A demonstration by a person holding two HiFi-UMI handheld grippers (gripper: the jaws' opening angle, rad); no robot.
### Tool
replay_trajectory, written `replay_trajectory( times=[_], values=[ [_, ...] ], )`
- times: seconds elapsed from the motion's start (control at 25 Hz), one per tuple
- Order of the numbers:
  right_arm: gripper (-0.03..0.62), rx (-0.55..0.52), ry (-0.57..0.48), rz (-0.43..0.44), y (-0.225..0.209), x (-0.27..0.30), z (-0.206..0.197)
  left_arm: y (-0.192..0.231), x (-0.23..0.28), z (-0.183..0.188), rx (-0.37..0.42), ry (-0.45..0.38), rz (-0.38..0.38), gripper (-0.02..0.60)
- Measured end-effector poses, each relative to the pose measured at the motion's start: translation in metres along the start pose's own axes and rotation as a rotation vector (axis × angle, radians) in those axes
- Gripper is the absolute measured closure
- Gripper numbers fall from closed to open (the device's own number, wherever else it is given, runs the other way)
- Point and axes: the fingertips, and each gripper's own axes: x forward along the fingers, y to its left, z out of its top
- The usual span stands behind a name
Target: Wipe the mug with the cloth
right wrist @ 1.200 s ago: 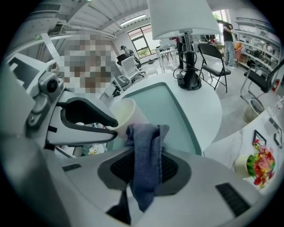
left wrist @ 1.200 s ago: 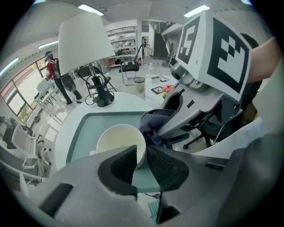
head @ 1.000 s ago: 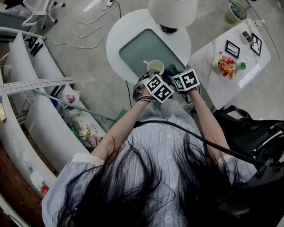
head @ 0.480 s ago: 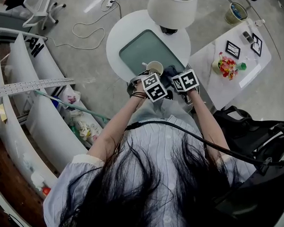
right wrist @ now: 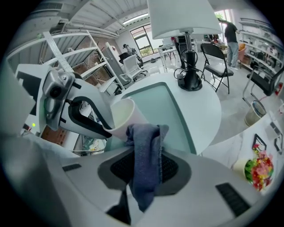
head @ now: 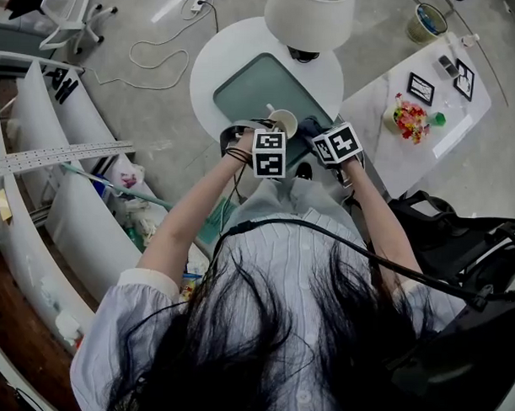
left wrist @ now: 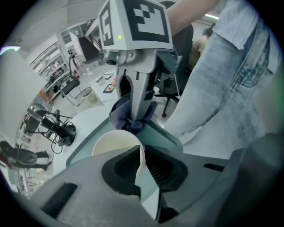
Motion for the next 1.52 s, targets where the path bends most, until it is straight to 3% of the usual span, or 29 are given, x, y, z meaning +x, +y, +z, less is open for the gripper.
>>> replay_trajectory(
  times=[0.2,0.52,0.64,0.76,0.88,1.0,1.24,1.44,1.52],
  values=[
    [0.500,-0.022,0.004,-0.011,-0.009,-0.004,0.007,-0.005,-0.002,-0.006,0.215,0.059,-0.092,0.532],
    [0.500,-0.028,-0.017,-0.030,-0.017,-0.009,0.021,-0.013,-0.004,-0.023,0.677,0.157,-0.196,0.534],
    [0.500,-0.030,-0.018,-0.031,-0.017,-0.010,0.022,-0.013,-0.004,-0.024,0.722,0.179,-0.212,0.533],
    [0.500,-0.028,-0.018,-0.030,-0.016,-0.009,0.022,-0.013,-0.003,-0.024,0.692,0.176,-0.196,0.532],
    [0.500,-0.025,-0.019,-0.028,-0.015,-0.008,0.021,-0.010,-0.003,-0.022,0.603,0.169,-0.148,0.531],
    [0.500,-0.023,-0.018,-0.027,-0.015,-0.008,0.020,-0.008,-0.012,-0.013,0.426,0.124,-0.122,0.526],
    [0.500,-0.022,-0.021,-0.025,-0.015,-0.007,0.021,-0.005,-0.046,0.031,-0.195,-0.236,-0.113,0.507],
    [0.500,-0.012,-0.024,-0.025,-0.015,-0.007,0.020,-0.002,-0.031,0.018,-0.500,-0.164,-0.010,0.506],
    [0.500,-0.007,-0.025,-0.024,-0.015,-0.007,0.019,0.001,-0.026,0.022,-0.646,-0.186,0.033,0.505]
  ],
)
